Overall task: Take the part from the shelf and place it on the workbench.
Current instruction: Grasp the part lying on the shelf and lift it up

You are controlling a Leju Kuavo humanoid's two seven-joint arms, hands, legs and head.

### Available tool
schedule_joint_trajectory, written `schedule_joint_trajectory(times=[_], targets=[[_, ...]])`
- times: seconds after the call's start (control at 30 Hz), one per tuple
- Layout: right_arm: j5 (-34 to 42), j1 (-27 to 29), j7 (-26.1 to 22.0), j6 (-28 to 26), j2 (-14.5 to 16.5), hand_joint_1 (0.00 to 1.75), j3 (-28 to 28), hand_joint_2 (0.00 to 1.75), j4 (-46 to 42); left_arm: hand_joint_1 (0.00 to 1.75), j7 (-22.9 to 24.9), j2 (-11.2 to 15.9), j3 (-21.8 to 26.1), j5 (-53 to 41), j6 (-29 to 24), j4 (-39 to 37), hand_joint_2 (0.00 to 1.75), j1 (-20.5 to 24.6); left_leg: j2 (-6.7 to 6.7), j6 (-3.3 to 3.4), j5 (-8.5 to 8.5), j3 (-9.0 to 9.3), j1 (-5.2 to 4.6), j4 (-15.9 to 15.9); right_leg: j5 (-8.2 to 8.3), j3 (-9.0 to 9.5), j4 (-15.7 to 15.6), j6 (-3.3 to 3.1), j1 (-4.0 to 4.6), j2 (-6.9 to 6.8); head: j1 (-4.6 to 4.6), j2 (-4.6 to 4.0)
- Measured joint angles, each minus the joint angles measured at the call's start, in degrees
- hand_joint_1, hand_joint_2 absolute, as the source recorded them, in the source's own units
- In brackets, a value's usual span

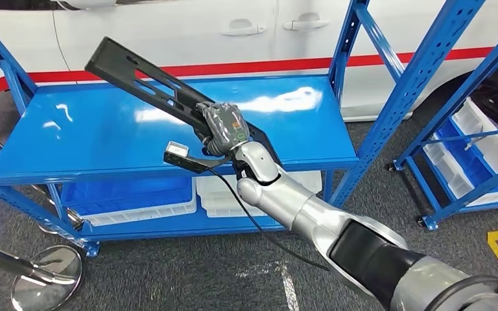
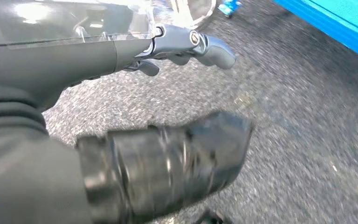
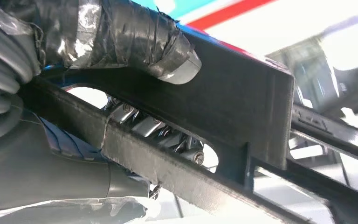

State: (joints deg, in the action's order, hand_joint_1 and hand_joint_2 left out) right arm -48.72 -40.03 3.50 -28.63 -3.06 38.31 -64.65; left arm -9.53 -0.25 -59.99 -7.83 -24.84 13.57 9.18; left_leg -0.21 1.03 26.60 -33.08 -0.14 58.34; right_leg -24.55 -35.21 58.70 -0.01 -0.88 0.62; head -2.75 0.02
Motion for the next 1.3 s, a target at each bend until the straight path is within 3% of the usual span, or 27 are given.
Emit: schedule_joint_trajectory(times=[0.07,0.13,0.33,0.43,0.47,0.57,0.63,0.67,0.73,0.8,0.83,0.87,0.9,0.97,1.03,1.1,1.17,1.2,1.23,1.3], targets=[[1.45,2.26,0.46,0.05,-1.5,1.75,-1.48,1.75,-8.29,0.0,-0.94,0.28,0.97,1.2,-0.88,0.0,1.75,-0.12,0.01,0.53,-0.41,0.1,0.11,-0.86,-0.1,-0.11,-0.04,0.69,0.03,-0.03,-0.03,0.0],[3.7,3.93,0.66,0.2,-2.69,1.75,-2.68,1.75,-15.03,0.0,-1.17,0.54,1.63,1.54,-1.01,0.0,1.75,-0.16,0.1,1.1,-0.92,0.53,0.41,-1.82,-1.28,-0.63,1.12,1.18,0.06,-0.1,-0.1,0.0],[4.99,4.5,0.63,0.28,-3.2,1.75,-3.27,1.75,-17.91,0.0,-1.14,0.74,1.94,1.55,-0.95,0.0,1.75,-0.17,0.17,1.38,-1.1,0.69,0.47,-2.1,-2.57,-1.36,2.72,1.31,0.0,-0.14,-0.15,0.0],[11.52,6.23,-1.63,0.73,-4.38,1.75,-5.05,1.75,-26.93,0.0,-0.29,1.02,2.64,0.89,-1.17,0.0,1.75,-0.15,0.27,1.68,-1.07,0.63,0.42,-1.95,-6.77,-5.68,12.49,1.63,-0.08,-0.13,-0.17,0.0],[20.26,7.53,-4.99,1.96,-5.02,1.75,-6.19,1.75,-33.63,0.0,0.05,1.15,3.18,1.45,-0.65,0.0,1.75,-0.24,0.22,1.47,-0.77,0.38,0.35,-1.3,-6.32,-5.17,11.97,1.76,-0.15,-0.18,-0.19,0.0],[42.81,10.66,-14.14,6.02,-5.75,1.75,-8.32,1.75,-47.31,0.0,-0.03,1.56,4.99,4.61,1.77,-0.01,1.75,-0.57,-0.03,0.29,-0.03,-0.77,0.17,0.77,-0.88,-0.29,1.49,1.24,-0.29,-0.18,-0.15,0.01],[44.98,11.46,-15.19,6.83,-5.79,1.75,-8.71,1.75,-49.6,0.0,-0.14,1.87,5.65,5.03,2.52,-0.02,1.75,-0.77,-0.04,-0.21,0.05,-1.13,0.24,0.99,-0.42,-0.75,1.4,0.46,-0.32,-0.21,-0.14,0.01],[45.58,11.67,-15.48,7.14,-5.83,1.75,-8.83,1.75,-50.4,0.0,-0.08,2.01,5.84,5.01,2.88,-0.02,1.75,-0.88,-0.02,-0.52,0.87,-1.47,0.3,1.6,-0.14,-0.95,1.28,0.01,-0.42,-0.28,-0.14,0.01],[46.41,11.84,-15.94,7.54,-5.87,1.75,-9.06,1.75,-51.81,0.0,0.24,2.21,6.19,4.85,3.48,-0.02,1.75,-0.95,0.03,-1.12,4.71,-3.04,0.46,5.89,0.54,-1.57,1.05,-0.76,-0.61,-0.42,-0.06,0.01],[46.83,12.04,-16.18,7.68,-5.86,1.75,-9.21,1.75,-52.97,0.0,0.69,2.22,6.6,4.63,3.91,-0.02,1.75,-0.92,0.05,-1.54,9.18,-5.11,0.61,12.89,1.22,-2.46,1.04,-1.0,-0.55,-0.5,-0.02,0.01],[46.99,12.18,-16.21,7.7,-5.86,1.75,-9.26,1.75,-53.35,0.0,0.89,2.22,6.76,4.55,4.13,-0.02,1.75,-0.92,0.05,-1.6,10.35,-5.47,0.66,15.25,1.61,-2.96,1.06,-1.01,-0.47,-0.52,-0.02,0.0],[47.15,12.33,-16.24,7.72,-5.86,1.75,-9.29,1.75,-53.67,0.0,1.07,2.25,6.83,4.53,4.34,-0.02,1.75,-0.91,0.05,-1.53,10.42,-4.77,0.66,15.46,2.03,-3.48,1.07,-1.0,-0.4,-0.52,-0.02,0.0],[47.29,12.45,-16.25,7.75,-5.86,1.75,-9.3,1.75,-53.96,0.0,1.21,2.28,6.87,4.53,4.51,-0.02,1.75,-0.9,0.05,-1.34,9.57,-3.01,0.65,13.45,2.46,-3.98,1.07,-0.98,-0.32,-0.5,-0.02,0.0],[47.45,12.58,-16.28,7.89,-5.86,1.75,-9.35,1.75,-54.67,0.0,1.42,2.44,6.94,4.51,4.63,-0.02,1.75,-0.7,0.06,-0.59,7.12,2.57,0.46,5.05,3.39,-4.76,1.04,-0.8,-0.23,-0.46,-0.03,0.0],[47.48,12.61,-16.36,8.02,-5.86,1.75,-9.44,1.75,-55.32,0.0,1.47,2.58,7.02,4.49,4.64,-0.02,1.75,-0.4,0.04,0.08,5.61,5.79,-0.06,-0.66,4.25,-4.94,0.77,-0.22,-0.29,-0.59,-0.05,0.01],[47.54,12.65,-16.47,8.05,-5.86,1.75,-9.52,1.75,-55.7,0.0,1.47,2.64,7.22,4.56,4.7,-0.02,1.75,-0.28,-0.05,0.52,4.74,5.65,-0.51,-1.34,5.23,-4.8,0.13,0.55,-0.47,-0.78,-0.04,0.01],[47.86,12.75,-16.6,8.14,-5.88,1.75,-9.65,1.75,-55.95,0.0,1.27,2.61,7.57,5.24,5.03,-0.02,1.75,-0.39,0.09,1.08,3.14,5.09,-0.26,-1.96,5.65,-5.09,-0.48,1.21,-0.45,-0.74,-0.03,0.0],[48.14,12.8,-16.66,8.23,-5.89,1.75,-9.76,1.75,-56.08,0.0,1.06,2.61,7.79,5.8,5.25,-0.02,1.75,-0.47,0.26,1.45,2.13,4.59,-0.09,-2.36,4.33,-5.57,0.14,1.45,-0.4,-0.67,-0.08,0.0],[48.42,12.85,-16.71,8.33,-5.9,1.75,-9.87,1.75,-56.17,0.0,0.82,2.6,8.02,6.39,5.47,-0.02,1.75,-0.5,0.46,1.76,1.17,3.93,0.12,-2.69,1.82,-6.35,2.02,1.6,-0.37,-0.61,-0.13,0.0],[48.99,13.03,-16.75,8.48,-5.89,1.75,-9.99,1.75,-56.36,0.0,0.44,2.64,8.57,7.35,5.76,-0.02,1.75,-0.5,0.68,2.14,-0.18,2.18,0.13,-2.61,-4.45,-7.97,9.06,1.86,-0.51,-0.61,-0.22,0.0]])
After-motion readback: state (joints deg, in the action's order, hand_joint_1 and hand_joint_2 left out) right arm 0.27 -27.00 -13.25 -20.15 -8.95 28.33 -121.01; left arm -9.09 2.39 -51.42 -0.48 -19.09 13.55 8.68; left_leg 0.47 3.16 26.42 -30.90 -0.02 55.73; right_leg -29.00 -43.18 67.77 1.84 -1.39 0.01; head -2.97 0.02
